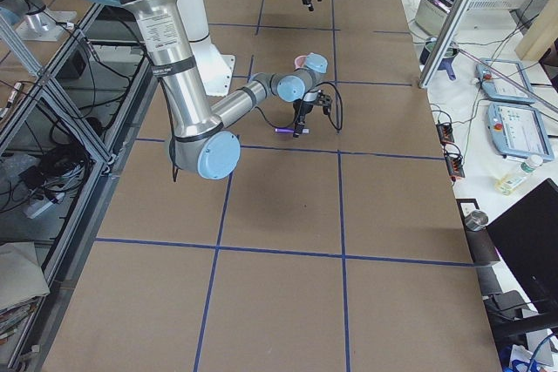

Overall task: Collect pens into pen holder
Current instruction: 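Close the right gripper on the purple marker and lift it upright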

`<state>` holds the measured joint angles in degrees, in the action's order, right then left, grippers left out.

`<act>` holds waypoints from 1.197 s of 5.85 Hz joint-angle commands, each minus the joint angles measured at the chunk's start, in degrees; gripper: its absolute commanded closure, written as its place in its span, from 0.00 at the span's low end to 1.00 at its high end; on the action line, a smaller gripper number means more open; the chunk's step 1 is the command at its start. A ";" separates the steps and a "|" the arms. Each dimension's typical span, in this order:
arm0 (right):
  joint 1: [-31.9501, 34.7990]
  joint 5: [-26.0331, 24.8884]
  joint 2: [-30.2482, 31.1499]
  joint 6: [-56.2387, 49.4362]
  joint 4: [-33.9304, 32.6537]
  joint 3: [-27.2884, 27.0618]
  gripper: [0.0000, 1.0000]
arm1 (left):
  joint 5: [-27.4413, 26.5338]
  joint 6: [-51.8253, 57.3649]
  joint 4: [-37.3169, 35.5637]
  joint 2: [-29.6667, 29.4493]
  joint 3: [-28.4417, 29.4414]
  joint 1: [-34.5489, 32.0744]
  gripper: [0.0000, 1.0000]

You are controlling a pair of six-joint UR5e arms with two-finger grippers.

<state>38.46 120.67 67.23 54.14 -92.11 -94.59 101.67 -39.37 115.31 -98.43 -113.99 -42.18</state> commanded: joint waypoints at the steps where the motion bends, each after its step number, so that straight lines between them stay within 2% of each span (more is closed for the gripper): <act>1: 0.04 0.96 0.09 0.00 0.00 -0.16 0.95 | 0.02 0.00 0.00 0.08 -0.01 0.00 0.00; 2: 0.13 2.27 0.09 0.00 0.00 -0.16 1.00 | 0.02 0.00 0.00 0.08 0.00 0.08 0.00; 3: 0.13 2.37 0.01 0.00 0.00 -0.33 1.00 | 0.02 0.00 0.00 0.08 0.00 0.00 0.00; 4: 0.74 2.29 -0.17 0.44 0.09 -3.29 1.00 | 0.02 0.00 -0.09 0.08 0.00 0.00 0.00; 5: 1.00 0.89 -0.26 4.53 0.09 -8.81 1.00 | 0.11 0.00 0.00 0.08 0.00 0.00 0.00; 6: 0.92 -7.39 -3.57 11.44 0.09 -13.04 1.00 | 0.11 0.00 0.00 0.43 0.00 0.00 0.00; 7: -1.08 -13.04 -6.90 20.04 0.17 -14.65 1.00 | 0.11 0.00 0.26 0.96 -0.09 0.08 0.00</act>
<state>38.68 113.27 63.28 66.72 -92.00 -106.89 101.77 -39.37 115.40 -97.90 -114.02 -42.17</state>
